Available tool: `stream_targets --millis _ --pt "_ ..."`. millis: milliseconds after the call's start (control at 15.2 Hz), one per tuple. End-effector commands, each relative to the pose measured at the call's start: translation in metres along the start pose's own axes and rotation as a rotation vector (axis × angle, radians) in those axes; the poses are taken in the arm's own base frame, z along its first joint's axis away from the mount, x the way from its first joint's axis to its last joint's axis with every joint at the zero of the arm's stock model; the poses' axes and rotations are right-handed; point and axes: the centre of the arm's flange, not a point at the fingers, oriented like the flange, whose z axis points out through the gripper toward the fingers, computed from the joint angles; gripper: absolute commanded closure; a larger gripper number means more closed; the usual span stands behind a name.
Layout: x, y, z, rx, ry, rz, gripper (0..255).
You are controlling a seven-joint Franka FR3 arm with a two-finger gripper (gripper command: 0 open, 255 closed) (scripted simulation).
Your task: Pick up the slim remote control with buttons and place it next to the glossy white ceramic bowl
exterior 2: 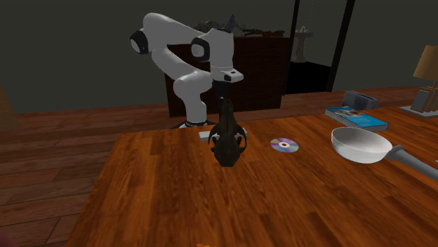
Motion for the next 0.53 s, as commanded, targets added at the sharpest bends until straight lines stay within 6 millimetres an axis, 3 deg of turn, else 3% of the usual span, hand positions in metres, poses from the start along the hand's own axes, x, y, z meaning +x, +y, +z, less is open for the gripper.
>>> stream_targets --millis 0,132,462 --pt "-0.008 0.013 0.02 -0.015 0.001 -0.098 0" --pt "-0.016 0.025 0.038 -0.026 0.002 -0.178 0" --pt "-0.015 0.026 0.064 -0.026 0.002 -0.178 0"
